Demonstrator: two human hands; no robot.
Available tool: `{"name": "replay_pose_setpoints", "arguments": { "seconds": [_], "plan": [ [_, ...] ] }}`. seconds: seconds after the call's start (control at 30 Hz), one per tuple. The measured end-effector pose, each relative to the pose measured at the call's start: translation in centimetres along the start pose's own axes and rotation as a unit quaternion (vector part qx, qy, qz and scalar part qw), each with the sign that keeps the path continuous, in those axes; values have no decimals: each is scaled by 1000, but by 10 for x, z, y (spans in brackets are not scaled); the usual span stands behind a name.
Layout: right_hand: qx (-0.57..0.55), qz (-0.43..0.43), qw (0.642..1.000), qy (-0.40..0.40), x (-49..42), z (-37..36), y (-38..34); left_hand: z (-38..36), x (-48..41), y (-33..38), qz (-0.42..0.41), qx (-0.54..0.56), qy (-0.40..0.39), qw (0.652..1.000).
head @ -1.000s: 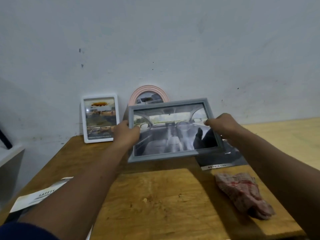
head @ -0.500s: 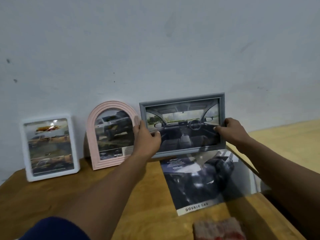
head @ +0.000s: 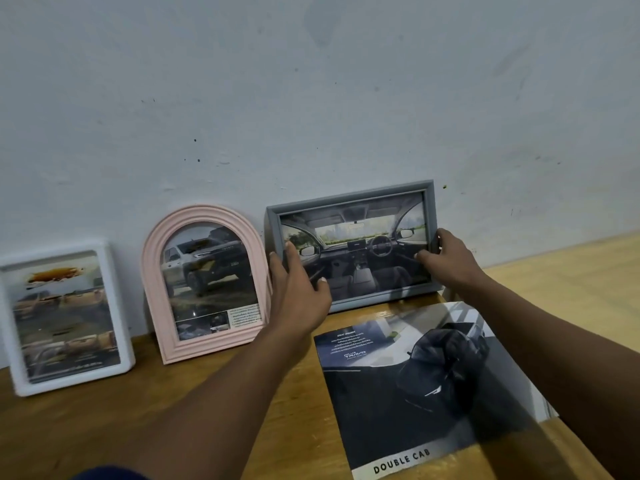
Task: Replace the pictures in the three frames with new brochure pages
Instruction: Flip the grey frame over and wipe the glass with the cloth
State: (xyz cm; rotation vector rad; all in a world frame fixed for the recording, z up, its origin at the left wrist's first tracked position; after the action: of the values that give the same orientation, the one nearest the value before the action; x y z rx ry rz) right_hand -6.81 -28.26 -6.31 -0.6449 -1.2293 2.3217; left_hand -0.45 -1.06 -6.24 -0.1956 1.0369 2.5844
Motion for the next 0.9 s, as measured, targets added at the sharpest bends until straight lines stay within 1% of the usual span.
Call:
{"name": "replay_pose_setpoints", "arguments": {
  "seconds": [0.17, 0.4, 0.8, 0.9],
  "plan": [
    [-4, 49, 999, -24, 10, -6, -1, -4, 2, -2, -9, -37, -13, 999],
    [-5, 57, 997, -44, 7, -10, 2, -8, 9, 5, 9, -70, -24, 997],
    [8, 42, 997, -65, 13, 1, 1, -9, 16, 16, 6, -66, 20, 998],
    [22, 66, 997, -32, 23, 1, -13, -1, 16, 15, 3, -48, 40, 998]
  ]
}}
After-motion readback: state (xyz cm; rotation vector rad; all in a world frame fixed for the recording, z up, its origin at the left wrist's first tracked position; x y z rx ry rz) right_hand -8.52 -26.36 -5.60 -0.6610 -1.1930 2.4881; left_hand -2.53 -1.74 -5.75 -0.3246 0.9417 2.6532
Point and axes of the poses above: each hand's wrist, its own x-axis away from the middle knuckle, its own z-axis out of the back of the hand, y = z × x, the point moved 5 cm from there along -x, towards the middle knuckle, and after that the axes turned 3 degrees about -x, right-handed, at the moved point
